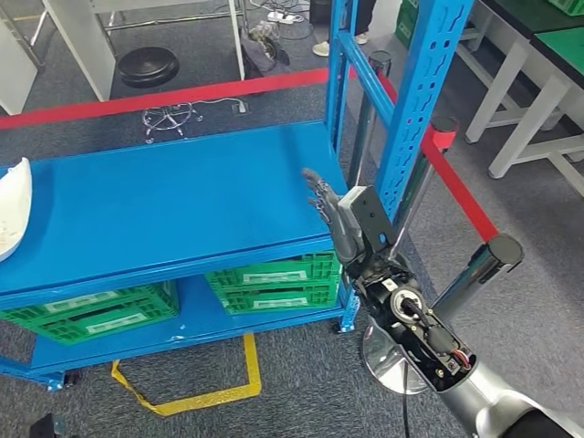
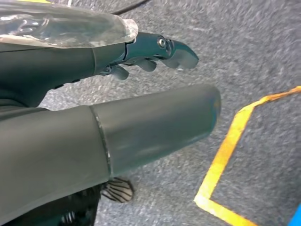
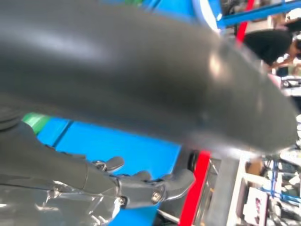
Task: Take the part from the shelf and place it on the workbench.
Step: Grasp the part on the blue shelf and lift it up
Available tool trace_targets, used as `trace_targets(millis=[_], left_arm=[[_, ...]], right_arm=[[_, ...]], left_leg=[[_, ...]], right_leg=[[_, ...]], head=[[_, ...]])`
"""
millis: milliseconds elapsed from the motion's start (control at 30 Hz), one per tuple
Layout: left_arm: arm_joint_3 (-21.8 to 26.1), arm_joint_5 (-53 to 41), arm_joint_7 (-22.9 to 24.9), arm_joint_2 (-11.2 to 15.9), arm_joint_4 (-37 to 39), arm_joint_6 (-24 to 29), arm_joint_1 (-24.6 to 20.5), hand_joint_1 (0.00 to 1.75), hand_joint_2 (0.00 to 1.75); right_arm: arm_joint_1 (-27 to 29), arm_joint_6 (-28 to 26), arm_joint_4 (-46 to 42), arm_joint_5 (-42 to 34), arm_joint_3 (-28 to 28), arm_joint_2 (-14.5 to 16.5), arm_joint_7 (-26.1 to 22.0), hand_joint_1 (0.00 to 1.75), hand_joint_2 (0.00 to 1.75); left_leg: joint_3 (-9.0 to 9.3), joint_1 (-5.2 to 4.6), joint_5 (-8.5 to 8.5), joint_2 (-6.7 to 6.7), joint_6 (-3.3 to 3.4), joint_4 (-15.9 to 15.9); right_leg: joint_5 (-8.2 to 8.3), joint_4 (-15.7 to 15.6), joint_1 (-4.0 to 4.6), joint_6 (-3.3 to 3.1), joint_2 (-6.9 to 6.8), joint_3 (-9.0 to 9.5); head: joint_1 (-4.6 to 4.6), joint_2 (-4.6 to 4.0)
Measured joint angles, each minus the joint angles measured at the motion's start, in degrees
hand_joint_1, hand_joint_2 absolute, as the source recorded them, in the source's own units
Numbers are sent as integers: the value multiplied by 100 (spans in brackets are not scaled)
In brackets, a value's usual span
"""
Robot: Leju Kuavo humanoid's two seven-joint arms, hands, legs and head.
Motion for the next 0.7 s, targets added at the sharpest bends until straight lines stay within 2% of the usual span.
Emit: trace_targets(millis=[33,67,100,133,200,233,267,300,400,433,467,533,567,600,633,700], left_arm=[[0,1,0,3,0,0,7,0,0],[0,1,0,4,0,0,20,0,0],[0,2,0,3,0,0,34,0,0],[0,2,0,4,0,0,45,0,0],[0,2,-1,10,0,0,47,0,0],[0,2,-1,12,0,0,40,0,0],[0,2,-1,11,0,0,34,0,0],[0,2,-1,9,0,2,30,0,0],[0,5,0,5,0,9,26,0,0],[0,9,0,5,0,10,25,0,0],[0,15,0,7,0,11,24,0,0],[0,31,0,8,0,15,34,0,0],[0,38,0,7,0,16,45,0,0],[0,46,0,5,0,18,59,0,0],[0,53,0,3,0,18,73,0,0],[0,66,-1,-4,0,22,92,0,0]], right_arm=[[2,1,2,0,4,0,2,0,0],[8,2,5,0,9,0,3,0,0],[12,2,9,0,12,0,4,0,0],[13,1,12,0,14,0,5,0,0],[12,1,15,0,15,0,5,0,0],[8,1,15,0,15,0,5,0,0],[4,2,15,0,15,0,5,0,0],[0,3,15,0,15,0,5,0,0],[-8,13,15,-1,16,0,1,0,0],[-19,21,15,-3,19,0,-3,0,0],[-34,26,17,-6,23,0,-7,0,0],[-58,15,29,-15,34,0,-12,0,0],[-58,-1,41,-19,39,0,-14,0,0],[-55,-17,55,-15,44,0,-19,0,0],[-55,-29,68,-1,48,0,-32,0,0],[-71,-38,86,51,53,0,-82,0,0]], left_leg=[[-278,16,-119,0,-23,425],[-513,34,-156,1,-45,735],[-653,52,-77,1,-64,840],[-662,70,120,2,-77,692],[-395,98,651,4,-97,-99],[-238,94,814,0,-92,-484],[-129,85,889,-5,-72,-733],[-78,72,877,-10,-39,-842],[-33,52,803,-17,94,-865],[-4,53,784,-17,137,-876],[32,56,765,-16,175,-886],[93,40,711,-16,230,-887],[127,30,682,-18,241,-887],[168,21,648,-23,245,-886],[220,14,611,-29,242,-886],[343,7,526,-40,223,-888]], right_leg=[[-22,0,0,-12,-2,18],[-48,0,-1,-16,0,41],[-78,0,-3,-11,4,71],[-111,1,-8,1,9,111],[-192,4,-23,51,18,202],[-235,13,-20,86,24,233],[-268,13,-14,118,28,251],[-294,8,-5,150,31,258],[-378,30,-15,239,20,272],[-462,177,-25,263,8,212],[-589,457,-31,281,-2,80],[-887,1319,-36,293,-11,-382],[-958,1687,-36,293,-11,-616],[-922,1869,-35,286,-11,-774],[-761,1801,-34,270,-11,-817],[-216,1087,-13,205,-12,-619]], head=[[-9,0],[-13,0],[-15,1],[-16,1],[-22,-1],[-39,-1],[-50,-2],[-56,-1],[-36,-1],[-25,-1],[-12,0],[9,1],[13,1],[15,1],[20,1],[31,1]])
